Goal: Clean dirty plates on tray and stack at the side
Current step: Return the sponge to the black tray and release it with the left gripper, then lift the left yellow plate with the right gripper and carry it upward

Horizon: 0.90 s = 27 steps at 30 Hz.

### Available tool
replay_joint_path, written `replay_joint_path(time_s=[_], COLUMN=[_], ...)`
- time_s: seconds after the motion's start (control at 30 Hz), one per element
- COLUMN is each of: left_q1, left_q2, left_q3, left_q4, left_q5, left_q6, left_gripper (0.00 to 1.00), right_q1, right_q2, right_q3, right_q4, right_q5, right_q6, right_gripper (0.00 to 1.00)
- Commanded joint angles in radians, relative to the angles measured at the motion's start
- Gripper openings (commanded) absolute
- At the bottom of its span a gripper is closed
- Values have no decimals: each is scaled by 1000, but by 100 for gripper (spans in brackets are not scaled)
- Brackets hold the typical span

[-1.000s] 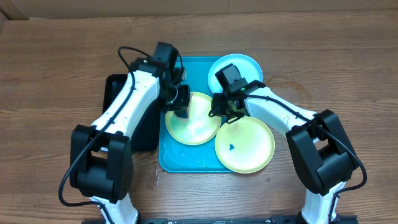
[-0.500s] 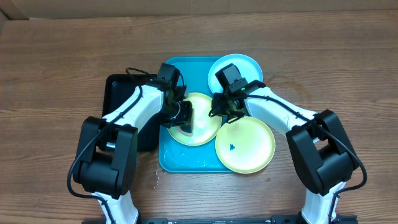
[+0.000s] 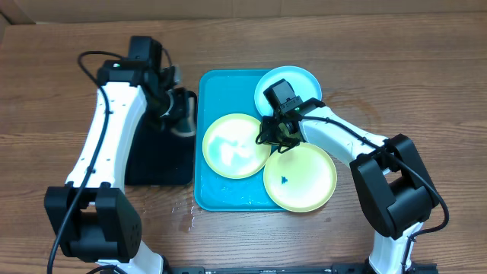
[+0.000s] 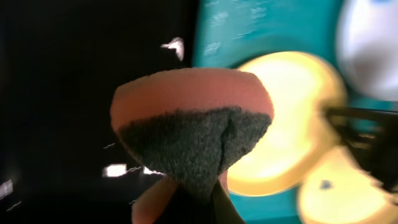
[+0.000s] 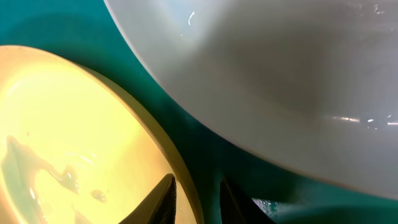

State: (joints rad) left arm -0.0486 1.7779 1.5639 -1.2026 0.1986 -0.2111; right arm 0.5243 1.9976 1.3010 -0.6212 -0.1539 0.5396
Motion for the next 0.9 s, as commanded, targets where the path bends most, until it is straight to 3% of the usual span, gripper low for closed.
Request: replay_joint_path(time_s=[0.0, 0.27, 0.3, 0.37, 0.4, 0.5, 0.6, 0.8, 0.83, 0.87], left_q1=[14, 18, 19, 29, 37, 66, 105, 167, 172, 176], left_q2=[6, 16, 16, 13, 13, 5, -31, -187, -215, -249], left_q3=[-79, -304, -306, -295, -279, -210, -104, 18, 22, 23], left_q4=[-3, 188, 194, 198, 193, 157, 97, 50, 50, 50], left_q5=[-229, -304, -308, -300, -275, -177, -71, 17, 16, 14], left_q6=[-29, -29, -27, -28, -28, -16, -12, -14, -14, -14], left_gripper=[4, 7, 13, 49, 58, 64, 64, 66, 68, 93], right_q1=[4, 13, 16, 23, 25, 26, 26, 17, 13, 8], right_q2=[-6, -6, -5, -5, -5, -4, -4, -32, -43, -54], right_q3=[-4, -6, -6, -6, -6, -6, -6, 51, 67, 82], right_q4=[2, -13, -13, -12, -12, -11, -12, -67, -85, -103], right_q5=[-32, -31, -30, -26, -19, -11, -5, -16, -15, -16], right_q6=[-3, -3, -3, -3, -3, -3, 16, 22, 22, 22], right_gripper=[25, 25, 25, 25, 25, 21, 4, 4, 4, 4])
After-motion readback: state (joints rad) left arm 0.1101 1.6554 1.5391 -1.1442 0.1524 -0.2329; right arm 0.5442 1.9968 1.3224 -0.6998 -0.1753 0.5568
